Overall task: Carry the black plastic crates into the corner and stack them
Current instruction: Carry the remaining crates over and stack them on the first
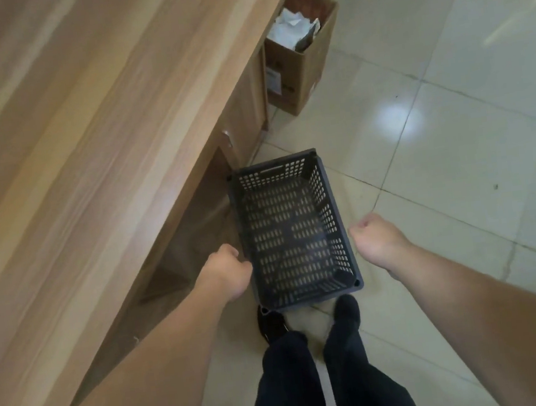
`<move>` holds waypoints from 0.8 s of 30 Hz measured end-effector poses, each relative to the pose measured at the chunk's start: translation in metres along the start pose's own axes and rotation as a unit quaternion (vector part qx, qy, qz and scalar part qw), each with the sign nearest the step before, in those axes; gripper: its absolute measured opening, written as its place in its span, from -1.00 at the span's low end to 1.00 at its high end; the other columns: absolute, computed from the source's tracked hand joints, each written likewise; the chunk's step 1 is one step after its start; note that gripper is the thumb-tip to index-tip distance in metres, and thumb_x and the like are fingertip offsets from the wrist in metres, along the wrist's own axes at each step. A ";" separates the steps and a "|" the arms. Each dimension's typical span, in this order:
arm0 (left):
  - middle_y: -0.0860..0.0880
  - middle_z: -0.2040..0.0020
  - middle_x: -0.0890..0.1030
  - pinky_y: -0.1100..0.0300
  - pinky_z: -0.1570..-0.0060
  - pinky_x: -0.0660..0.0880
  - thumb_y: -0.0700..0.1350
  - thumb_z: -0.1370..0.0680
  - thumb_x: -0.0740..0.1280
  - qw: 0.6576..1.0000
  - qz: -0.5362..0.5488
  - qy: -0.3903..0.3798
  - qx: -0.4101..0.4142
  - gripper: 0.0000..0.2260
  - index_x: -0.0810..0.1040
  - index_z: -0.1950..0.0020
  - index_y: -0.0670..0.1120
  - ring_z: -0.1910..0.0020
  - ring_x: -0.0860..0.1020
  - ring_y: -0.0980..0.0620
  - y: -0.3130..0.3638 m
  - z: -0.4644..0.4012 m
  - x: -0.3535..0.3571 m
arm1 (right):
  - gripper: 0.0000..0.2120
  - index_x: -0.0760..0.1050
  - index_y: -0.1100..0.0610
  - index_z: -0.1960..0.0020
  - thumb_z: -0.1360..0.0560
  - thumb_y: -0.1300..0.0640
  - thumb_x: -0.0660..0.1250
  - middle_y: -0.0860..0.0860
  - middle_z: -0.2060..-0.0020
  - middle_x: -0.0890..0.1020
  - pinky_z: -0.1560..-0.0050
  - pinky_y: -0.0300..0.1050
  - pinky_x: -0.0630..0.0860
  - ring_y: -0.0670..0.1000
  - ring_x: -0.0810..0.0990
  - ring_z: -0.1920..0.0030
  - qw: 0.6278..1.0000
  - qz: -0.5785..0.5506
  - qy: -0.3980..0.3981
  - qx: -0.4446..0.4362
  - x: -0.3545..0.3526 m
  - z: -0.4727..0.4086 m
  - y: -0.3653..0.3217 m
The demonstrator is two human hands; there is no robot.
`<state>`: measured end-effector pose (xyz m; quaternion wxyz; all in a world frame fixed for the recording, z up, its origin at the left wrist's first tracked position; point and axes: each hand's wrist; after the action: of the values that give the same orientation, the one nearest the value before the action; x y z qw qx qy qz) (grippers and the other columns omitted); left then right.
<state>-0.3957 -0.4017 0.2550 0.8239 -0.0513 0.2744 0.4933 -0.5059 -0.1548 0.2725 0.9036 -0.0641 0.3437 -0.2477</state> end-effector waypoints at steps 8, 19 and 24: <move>-0.14 -0.35 0.59 0.13 -0.23 0.44 -0.05 -0.69 0.29 0.998 0.042 -0.014 -0.047 -0.66 0.45 -0.44 -0.15 -0.32 0.57 -0.16 -0.011 -0.107 0.079 | -0.74 0.41 0.19 -0.17 -0.67 0.01 0.15 0.12 0.03 0.55 0.04 -0.04 0.41 0.13 0.51 0.06 0.999 0.027 -0.037 -0.001 0.059 -0.112 0.050; -0.15 -0.49 0.52 0.03 -0.31 0.55 -0.01 -0.66 0.35 0.986 0.132 0.063 -0.082 -0.48 0.38 -0.59 -0.13 -0.37 0.57 -0.23 -0.023 -0.249 0.138 | -0.49 0.31 0.26 -0.50 -0.65 0.01 0.22 0.24 -0.36 0.49 -0.15 -0.03 0.46 0.25 0.52 -0.21 0.999 0.035 0.002 0.004 0.133 -0.267 0.089; -0.18 -0.53 0.47 0.03 -0.19 0.60 0.05 -0.61 0.34 0.973 0.187 0.081 -0.110 -0.36 0.32 -0.66 -0.10 -0.37 0.57 -0.23 -0.026 -0.284 0.154 | -0.42 0.28 0.27 -0.52 -0.59 0.01 0.28 0.27 -0.39 0.45 -0.29 0.12 0.52 0.30 0.51 -0.31 0.999 0.021 0.032 0.003 0.156 -0.317 0.089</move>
<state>-0.4319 -0.3951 -0.0676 0.6814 -0.1292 0.2886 0.6600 -0.5768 -0.1364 -0.0840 0.8973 -0.0460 0.3728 -0.2320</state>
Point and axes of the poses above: each hand's wrist, its own z-axis away from the middle knuckle, its own x-axis out of the palm, y = z × x
